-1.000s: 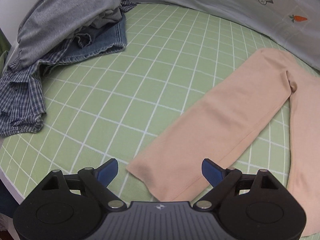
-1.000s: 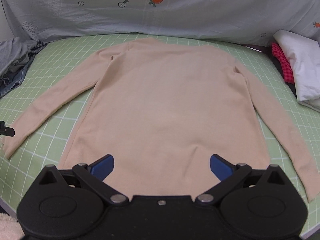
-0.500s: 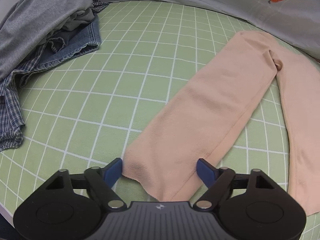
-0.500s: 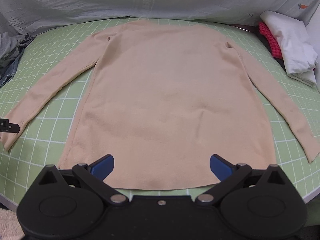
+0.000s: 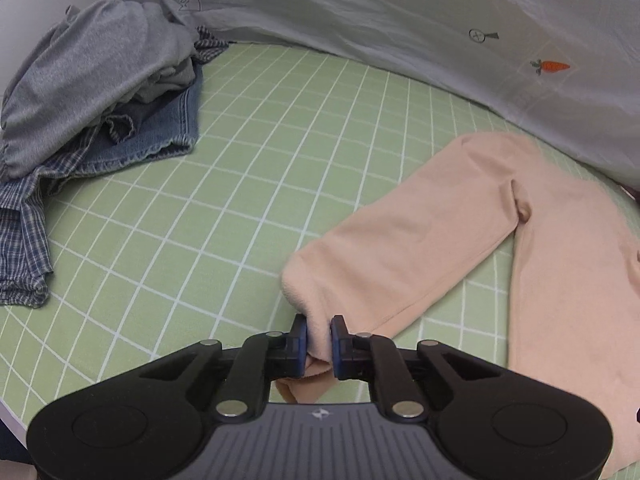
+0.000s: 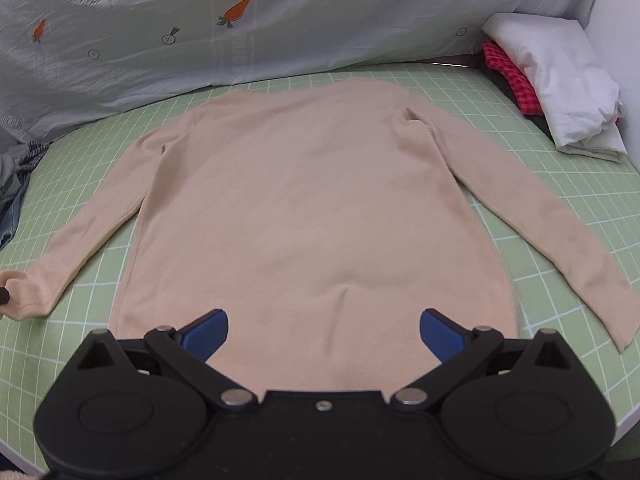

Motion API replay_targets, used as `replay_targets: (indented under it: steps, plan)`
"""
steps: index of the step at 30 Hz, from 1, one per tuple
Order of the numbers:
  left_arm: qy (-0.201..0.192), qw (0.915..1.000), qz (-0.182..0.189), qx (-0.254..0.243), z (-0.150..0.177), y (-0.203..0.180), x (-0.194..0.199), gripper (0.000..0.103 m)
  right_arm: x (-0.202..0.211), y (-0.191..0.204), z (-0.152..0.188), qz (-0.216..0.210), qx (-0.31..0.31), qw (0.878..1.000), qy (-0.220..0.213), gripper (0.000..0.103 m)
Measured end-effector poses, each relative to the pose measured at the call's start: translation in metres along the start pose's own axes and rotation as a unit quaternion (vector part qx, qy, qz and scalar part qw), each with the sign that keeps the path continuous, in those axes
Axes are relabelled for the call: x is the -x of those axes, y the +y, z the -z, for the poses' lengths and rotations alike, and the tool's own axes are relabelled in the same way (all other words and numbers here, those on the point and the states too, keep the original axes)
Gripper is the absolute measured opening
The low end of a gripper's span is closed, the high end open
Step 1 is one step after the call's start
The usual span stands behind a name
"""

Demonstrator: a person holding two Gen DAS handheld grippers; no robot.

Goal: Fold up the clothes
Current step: 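Grasp the sleeve cuff with the left gripper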

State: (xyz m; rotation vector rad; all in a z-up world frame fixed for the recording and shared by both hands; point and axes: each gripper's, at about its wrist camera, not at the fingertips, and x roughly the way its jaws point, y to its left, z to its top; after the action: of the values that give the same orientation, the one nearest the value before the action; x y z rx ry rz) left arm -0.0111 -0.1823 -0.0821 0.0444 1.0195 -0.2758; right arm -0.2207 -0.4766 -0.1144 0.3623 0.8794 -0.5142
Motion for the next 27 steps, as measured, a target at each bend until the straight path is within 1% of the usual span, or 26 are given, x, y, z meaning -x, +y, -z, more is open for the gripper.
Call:
replay_targets:
  steps: [5,7,9,11,12,13,14,15,16,17,20,21,25,27]
  plan:
    - [-0.041,0.9986,0.022,-0.026,-0.017,-0.060,0.018,0.013,-0.007,-0.049,-0.016,-0.009,-0.054,0.998,-0.009,0.103]
    - [-0.049,0.9971,0.044,-0.037,-0.021,-0.092,0.021,0.012,-0.008,-0.067,-0.019,-0.008,-0.067,0.998,-0.015,0.103]
    - [-0.052,0.9949,0.076,-0.041,-0.023,-0.125,0.022,0.012,-0.008,-0.084,-0.022,0.003,-0.066,0.998,-0.021,0.103]
    - [-0.061,0.9916,0.099,-0.057,-0.020,-0.157,0.028,0.012,-0.006,-0.095,-0.024,0.041,-0.043,0.998,-0.028,0.103]
    - [-0.065,0.9897,0.109,-0.066,-0.018,-0.172,0.032,0.017,-0.005,-0.099,-0.026,0.056,-0.032,0.997,-0.033,0.103]
    - [-0.070,0.9875,0.120,-0.074,-0.017,-0.188,0.036,0.019,-0.005,-0.104,-0.029,0.062,-0.028,0.997,-0.039,0.103]
    - [-0.075,0.9851,0.131,-0.083,-0.015,-0.204,0.039,0.029,-0.004,-0.110,-0.031,0.069,-0.024,0.996,-0.046,0.103]
    - [-0.068,0.9863,0.126,-0.082,-0.013,-0.209,0.038,0.052,-0.004,-0.112,-0.034,0.067,-0.026,0.996,-0.049,0.103]
    - [-0.058,0.9884,0.117,-0.079,-0.011,-0.212,0.035,0.066,-0.005,-0.116,-0.037,0.062,-0.031,0.996,-0.051,0.103]
    - [-0.051,0.9907,0.101,-0.076,-0.009,-0.208,0.032,0.085,-0.008,-0.116,-0.041,0.055,-0.034,0.997,-0.052,0.103]
    - [-0.029,0.9967,0.043,-0.063,-0.005,-0.187,0.022,0.086,-0.018,-0.110,-0.050,0.031,-0.039,0.998,-0.046,0.102]
    - [-0.021,0.9977,0.031,-0.057,-0.005,-0.179,0.018,0.087,-0.023,-0.105,-0.054,0.021,-0.037,0.998,-0.041,0.102]
    - [0.010,0.9994,-0.004,-0.034,-0.005,-0.143,0.001,0.090,-0.042,-0.077,-0.063,-0.035,-0.041,0.998,-0.029,0.099]
    - [0.025,0.9992,-0.021,-0.023,-0.005,-0.125,-0.007,0.091,-0.054,-0.062,-0.068,-0.058,-0.032,0.998,-0.016,0.096]
